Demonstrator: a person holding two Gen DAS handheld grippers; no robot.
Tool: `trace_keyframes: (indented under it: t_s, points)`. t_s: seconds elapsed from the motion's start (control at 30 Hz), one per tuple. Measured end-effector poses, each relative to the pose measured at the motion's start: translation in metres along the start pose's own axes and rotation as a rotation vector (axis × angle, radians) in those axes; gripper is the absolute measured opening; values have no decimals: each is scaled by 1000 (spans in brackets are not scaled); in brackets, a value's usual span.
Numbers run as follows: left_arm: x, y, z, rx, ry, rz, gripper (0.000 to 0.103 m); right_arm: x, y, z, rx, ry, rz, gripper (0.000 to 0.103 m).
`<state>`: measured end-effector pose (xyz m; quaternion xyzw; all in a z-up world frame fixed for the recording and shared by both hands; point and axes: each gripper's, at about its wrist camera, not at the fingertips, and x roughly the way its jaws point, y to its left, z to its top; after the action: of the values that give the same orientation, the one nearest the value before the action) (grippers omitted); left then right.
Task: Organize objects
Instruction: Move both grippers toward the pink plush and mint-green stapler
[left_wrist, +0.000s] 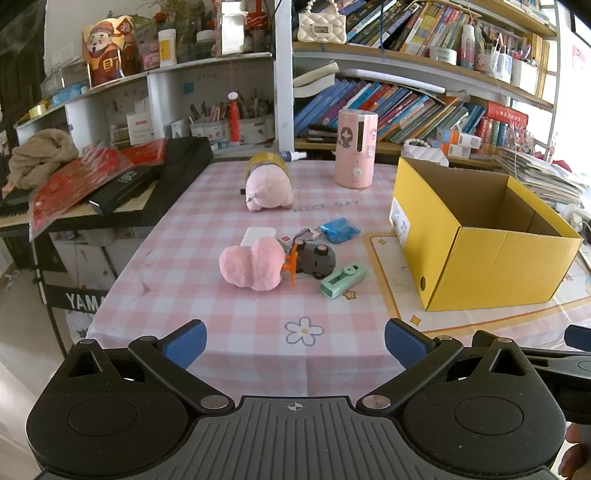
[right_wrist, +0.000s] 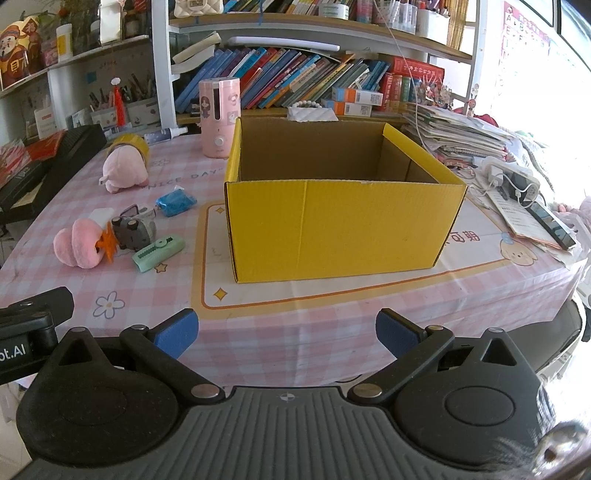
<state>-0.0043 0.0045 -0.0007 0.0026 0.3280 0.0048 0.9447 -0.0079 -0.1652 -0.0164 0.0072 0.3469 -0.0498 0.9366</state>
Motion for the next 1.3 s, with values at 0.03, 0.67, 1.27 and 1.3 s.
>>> trace_keyframes:
  t_s: [0.03,0.67,1.27,1.3]
  points:
    - [0,1,-1,-2,0,1,103,0,-1,0,0,0,0,103]
    - [4,11,1,-46,10,25,103,4,12,3,-19,-9,19,103]
    - [3,49,4,-126,3,92,103,2,44,14,-72,-33,121,96]
    - [3,52,4,-133,6,96,103,3,48,14,-81,-31,137,96]
